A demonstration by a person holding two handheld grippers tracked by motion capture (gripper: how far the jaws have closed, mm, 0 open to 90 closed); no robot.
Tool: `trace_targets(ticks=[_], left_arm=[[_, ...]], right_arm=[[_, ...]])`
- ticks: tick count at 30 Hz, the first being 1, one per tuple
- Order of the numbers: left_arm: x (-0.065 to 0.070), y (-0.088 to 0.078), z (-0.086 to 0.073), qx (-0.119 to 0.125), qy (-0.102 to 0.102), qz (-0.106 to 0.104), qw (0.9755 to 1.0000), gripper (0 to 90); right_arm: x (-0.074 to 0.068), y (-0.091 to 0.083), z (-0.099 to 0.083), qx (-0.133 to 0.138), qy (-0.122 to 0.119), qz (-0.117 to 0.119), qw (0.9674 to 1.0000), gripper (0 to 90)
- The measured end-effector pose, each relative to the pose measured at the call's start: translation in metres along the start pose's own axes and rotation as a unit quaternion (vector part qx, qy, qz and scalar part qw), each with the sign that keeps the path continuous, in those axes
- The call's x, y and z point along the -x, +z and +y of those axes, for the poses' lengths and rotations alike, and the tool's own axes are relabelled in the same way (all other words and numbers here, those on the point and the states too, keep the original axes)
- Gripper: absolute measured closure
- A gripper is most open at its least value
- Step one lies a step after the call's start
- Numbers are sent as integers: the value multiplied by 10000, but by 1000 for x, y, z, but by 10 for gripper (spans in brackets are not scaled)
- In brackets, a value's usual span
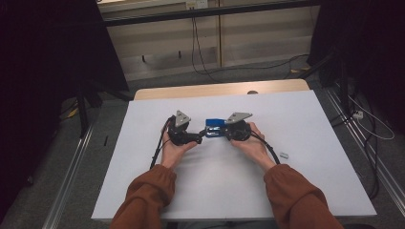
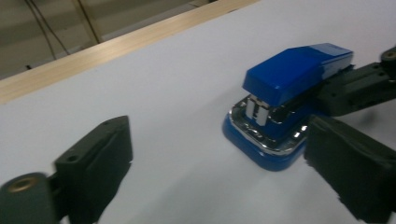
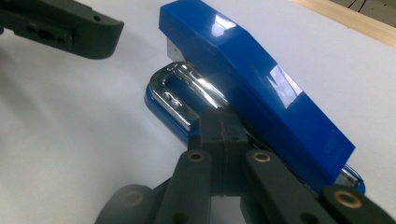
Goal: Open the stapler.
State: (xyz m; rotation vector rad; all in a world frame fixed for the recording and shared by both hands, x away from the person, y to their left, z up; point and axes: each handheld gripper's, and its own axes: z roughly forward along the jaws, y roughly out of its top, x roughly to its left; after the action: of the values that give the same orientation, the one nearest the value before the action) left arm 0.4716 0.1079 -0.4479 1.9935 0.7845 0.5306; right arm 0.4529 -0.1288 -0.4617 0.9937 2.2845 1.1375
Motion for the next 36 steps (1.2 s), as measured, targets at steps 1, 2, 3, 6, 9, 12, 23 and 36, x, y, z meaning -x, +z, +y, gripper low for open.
trace_targets(ticks=[1, 2, 3, 6, 9, 12, 23, 36], left_arm=[[1, 0, 0, -9, 45, 39, 10000, 165], [1, 0, 0, -5, 42, 46, 10000, 165], [1, 0, 0, 5, -21, 16, 10000, 187], [1, 0, 0, 30, -125, -160, 9998, 317], [2, 1, -1, -20, -160, -275, 9995, 434], [3, 2, -2, -2, -147, -345, 9993, 602], [7, 3, -2, 16, -52, -377, 9993, 900], [8, 13, -4, -80, -105, -325, 9994, 900]], right_arm=[[1, 0, 0, 4, 23, 8, 10000, 900], [1, 0, 0, 4, 23, 8, 10000, 900], [2, 0, 0, 12, 44, 26, 10000, 900], [2, 1, -1, 18, 50, 37, 10000, 900], [2, 1, -1, 16, 38, 22, 10000, 900], [2, 1, -1, 18, 40, 26, 10000, 900], [1, 1, -1, 18, 48, 16, 10000, 900], [2, 1, -1, 18, 65, 15, 10000, 900]])
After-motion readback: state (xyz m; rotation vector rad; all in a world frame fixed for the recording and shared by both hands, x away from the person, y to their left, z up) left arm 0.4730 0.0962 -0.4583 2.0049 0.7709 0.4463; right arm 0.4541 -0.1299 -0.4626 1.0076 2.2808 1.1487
